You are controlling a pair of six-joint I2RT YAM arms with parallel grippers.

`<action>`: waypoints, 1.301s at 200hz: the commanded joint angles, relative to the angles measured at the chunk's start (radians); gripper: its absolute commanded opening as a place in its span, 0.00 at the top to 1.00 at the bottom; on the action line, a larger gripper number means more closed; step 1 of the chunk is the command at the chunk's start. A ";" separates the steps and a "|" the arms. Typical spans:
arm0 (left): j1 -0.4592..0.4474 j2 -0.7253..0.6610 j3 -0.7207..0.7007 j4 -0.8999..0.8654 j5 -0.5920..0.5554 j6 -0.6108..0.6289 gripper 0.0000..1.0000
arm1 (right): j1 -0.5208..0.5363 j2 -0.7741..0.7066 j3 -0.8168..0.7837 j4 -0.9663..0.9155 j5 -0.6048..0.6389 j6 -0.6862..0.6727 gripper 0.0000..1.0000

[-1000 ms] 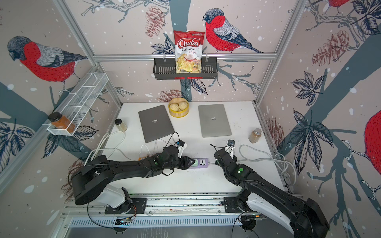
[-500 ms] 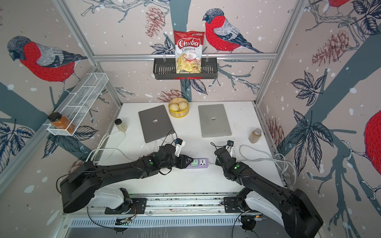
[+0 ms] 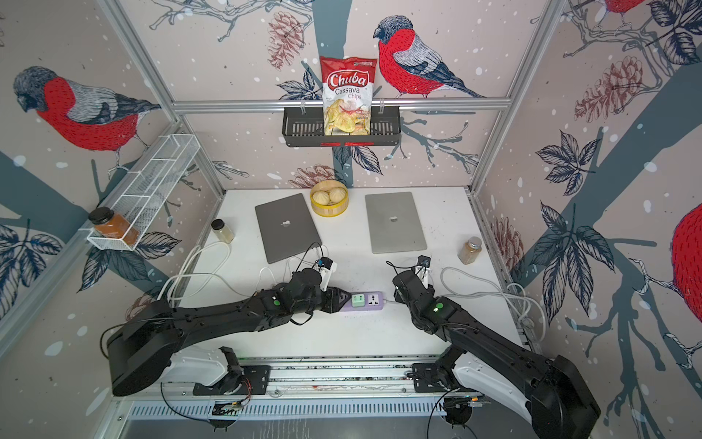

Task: Unplug the laptop charger
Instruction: Place the charging cable at the center of the board, then remove the plug from the socket.

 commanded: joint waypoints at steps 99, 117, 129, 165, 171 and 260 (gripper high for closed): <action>-0.001 -0.006 0.004 -0.060 -0.074 -0.008 0.55 | 0.292 0.050 0.129 -0.094 0.143 0.074 0.30; -0.001 -0.007 -0.002 -0.078 -0.087 -0.018 0.57 | 0.373 0.069 0.121 -0.063 0.150 0.105 0.30; -0.001 -0.006 -0.006 -0.096 -0.093 -0.018 0.57 | 0.418 0.091 0.129 -0.056 0.148 0.119 0.30; 0.006 0.013 -0.031 -0.091 -0.093 -0.022 0.56 | 0.523 0.228 0.216 -0.104 0.202 0.177 0.30; 0.009 0.016 -0.036 -0.086 -0.091 -0.023 0.56 | 0.534 0.254 0.234 -0.114 0.208 0.181 0.29; 0.069 0.023 -0.124 0.014 -0.028 -0.029 0.56 | 0.581 0.452 0.320 -0.118 0.228 0.211 0.27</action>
